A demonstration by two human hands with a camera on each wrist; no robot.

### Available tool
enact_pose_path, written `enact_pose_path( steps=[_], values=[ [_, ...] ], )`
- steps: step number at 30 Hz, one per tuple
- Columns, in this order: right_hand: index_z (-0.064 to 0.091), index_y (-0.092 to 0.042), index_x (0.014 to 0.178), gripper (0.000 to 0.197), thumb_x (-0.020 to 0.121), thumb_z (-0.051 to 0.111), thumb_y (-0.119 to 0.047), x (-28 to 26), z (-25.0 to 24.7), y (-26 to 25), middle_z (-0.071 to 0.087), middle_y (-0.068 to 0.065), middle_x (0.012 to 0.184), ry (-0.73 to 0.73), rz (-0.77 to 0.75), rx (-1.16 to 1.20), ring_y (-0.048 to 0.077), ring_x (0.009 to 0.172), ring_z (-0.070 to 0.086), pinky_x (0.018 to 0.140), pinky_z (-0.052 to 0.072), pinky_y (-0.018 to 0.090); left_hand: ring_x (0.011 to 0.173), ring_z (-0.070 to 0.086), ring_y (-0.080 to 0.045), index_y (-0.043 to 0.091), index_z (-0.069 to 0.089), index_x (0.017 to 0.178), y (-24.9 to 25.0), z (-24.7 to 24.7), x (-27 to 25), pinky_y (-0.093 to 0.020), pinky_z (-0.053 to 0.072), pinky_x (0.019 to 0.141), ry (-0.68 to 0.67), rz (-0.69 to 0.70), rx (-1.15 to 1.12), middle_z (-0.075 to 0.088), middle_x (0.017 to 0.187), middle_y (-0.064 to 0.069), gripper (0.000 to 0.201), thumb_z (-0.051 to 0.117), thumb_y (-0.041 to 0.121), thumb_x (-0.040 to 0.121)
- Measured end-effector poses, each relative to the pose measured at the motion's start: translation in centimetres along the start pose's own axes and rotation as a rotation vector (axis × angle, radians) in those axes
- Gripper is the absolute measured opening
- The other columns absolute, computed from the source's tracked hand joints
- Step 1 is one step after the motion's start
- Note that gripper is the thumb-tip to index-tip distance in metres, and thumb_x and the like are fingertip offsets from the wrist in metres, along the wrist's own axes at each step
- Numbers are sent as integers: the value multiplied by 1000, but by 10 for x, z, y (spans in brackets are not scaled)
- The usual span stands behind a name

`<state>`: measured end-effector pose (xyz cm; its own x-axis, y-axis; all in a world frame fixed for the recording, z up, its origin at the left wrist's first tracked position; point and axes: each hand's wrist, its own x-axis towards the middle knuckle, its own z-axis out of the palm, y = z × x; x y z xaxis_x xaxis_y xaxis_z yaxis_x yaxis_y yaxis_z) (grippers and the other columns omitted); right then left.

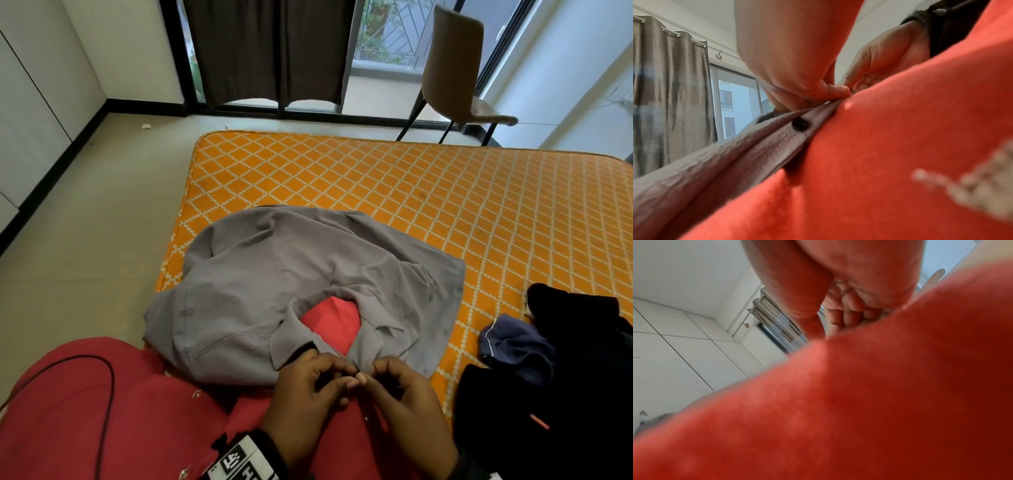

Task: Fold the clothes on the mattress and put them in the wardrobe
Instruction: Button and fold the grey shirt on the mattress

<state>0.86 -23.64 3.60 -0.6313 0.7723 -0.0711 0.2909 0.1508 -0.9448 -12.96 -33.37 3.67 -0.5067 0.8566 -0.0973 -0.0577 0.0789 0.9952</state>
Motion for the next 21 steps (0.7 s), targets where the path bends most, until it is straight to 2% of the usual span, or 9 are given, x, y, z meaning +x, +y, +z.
enact_pose_path(
  steps=[3,5,7,10,12,14,17,21],
  values=[
    [66,-18,79,9,86,72,-21,-1,2,4,60,5,67,-24,35,74,17,60,56,58,47,36,66,70,-14,14,75,90,0,-3,0,-17,52,63,-36,-28,-3,68,85,6,20,66,-4,86],
    [66,-20,80,8,82,69,-28,-1,4,6,59,6,68,-7,38,83,18,62,55,58,45,36,69,70,-18,14,74,92,-1,-5,1,-21,54,66,-52,-49,-34,70,88,-4,22,64,-4,87],
    [66,-20,82,6,84,69,-24,-1,5,7,60,8,71,-1,22,83,19,65,55,60,44,36,72,71,-20,13,73,93,-3,-6,1,-24,55,68,-56,-67,-62,71,88,-10,20,63,-4,88],
    [68,-22,84,9,87,70,-14,-3,6,9,63,5,74,-6,-4,63,16,68,58,63,45,31,72,70,-19,14,71,94,-5,-6,2,-28,57,71,-74,-77,-86,72,84,-4,15,63,1,89],
    [69,-23,84,12,87,71,-11,-4,6,8,63,0,71,-10,-4,48,12,65,56,61,43,27,71,69,-18,12,70,95,-6,-7,3,-30,57,72,-87,-85,-89,71,80,-3,17,61,-1,91],
    [71,-23,85,16,86,71,-8,-3,6,9,63,-1,71,-9,5,51,10,63,56,60,43,27,70,68,-16,11,70,96,-8,-8,4,-29,56,71,-99,-91,-92,70,77,-2,18,60,-3,91],
    [73,-24,83,9,83,68,-17,-2,5,6,67,2,76,24,-3,39,16,71,62,65,46,31,70,67,-15,10,70,94,-8,-8,5,-26,56,71,-106,-90,-102,69,76,-3,20,57,-6,91],
    [72,-30,79,12,78,64,-21,-1,8,-2,70,-3,74,62,-68,-45,14,71,66,65,51,28,70,66,-16,5,72,95,-12,-8,6,-26,55,69,-90,-97,-98,69,77,-8,19,58,-7,91]
  ],
)
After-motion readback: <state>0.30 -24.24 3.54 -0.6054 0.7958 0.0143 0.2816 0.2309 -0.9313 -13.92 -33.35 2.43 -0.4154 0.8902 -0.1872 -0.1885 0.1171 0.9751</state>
